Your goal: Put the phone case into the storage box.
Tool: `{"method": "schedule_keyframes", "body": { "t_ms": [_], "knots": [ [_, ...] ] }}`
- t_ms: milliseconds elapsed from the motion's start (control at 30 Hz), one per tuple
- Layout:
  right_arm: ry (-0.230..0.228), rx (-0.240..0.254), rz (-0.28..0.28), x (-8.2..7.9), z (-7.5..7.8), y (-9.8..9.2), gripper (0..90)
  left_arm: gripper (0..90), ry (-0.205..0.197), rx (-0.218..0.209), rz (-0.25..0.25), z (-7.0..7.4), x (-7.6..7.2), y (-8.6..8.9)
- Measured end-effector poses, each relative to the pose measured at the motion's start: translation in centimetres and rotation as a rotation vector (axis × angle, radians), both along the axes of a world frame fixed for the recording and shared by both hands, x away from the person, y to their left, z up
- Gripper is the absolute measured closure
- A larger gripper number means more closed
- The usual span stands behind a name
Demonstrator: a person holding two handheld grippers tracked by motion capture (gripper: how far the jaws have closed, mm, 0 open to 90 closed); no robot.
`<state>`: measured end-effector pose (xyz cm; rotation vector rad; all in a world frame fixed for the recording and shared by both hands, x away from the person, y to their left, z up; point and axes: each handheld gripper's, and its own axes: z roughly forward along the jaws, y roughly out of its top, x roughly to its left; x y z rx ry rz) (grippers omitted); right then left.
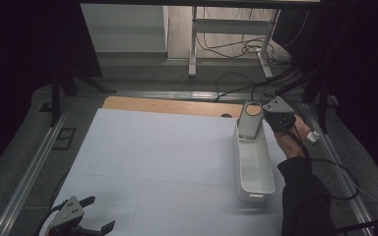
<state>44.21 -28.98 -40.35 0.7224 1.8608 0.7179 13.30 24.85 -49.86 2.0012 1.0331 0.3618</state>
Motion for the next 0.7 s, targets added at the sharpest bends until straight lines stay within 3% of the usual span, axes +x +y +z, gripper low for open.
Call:
{"method": "schedule_keyframes", "body": {
  "t_ms": [200, 400, 567, 700],
  "knots": [
    [-0.038, -0.021, -0.006, 0.1, -1.1, 0.4, 79.7, 0.0, 0.002, -0.001, 0.0, 0.0, 0.0, 0.0],
    [-0.031, -0.039, -0.014, 0.4, -1.8, 0.6, 79.2, 0.0, 0.002, 0.001, -0.001, 0.0, 0.0, 0.0],
    [-0.039, -0.018, -0.03, 0.5, -2.0, 0.5, 77.9, 0.0, 0.002, 0.0, -0.002, 0.0, 0.0, 0.0],
    [-0.024, 0.005, -0.033, 0.5, -2.1, 0.5, 70.9, 0.0, 0.002, 0.0, -0.003, 0.0, 0.0, 0.0]
  ]
}}
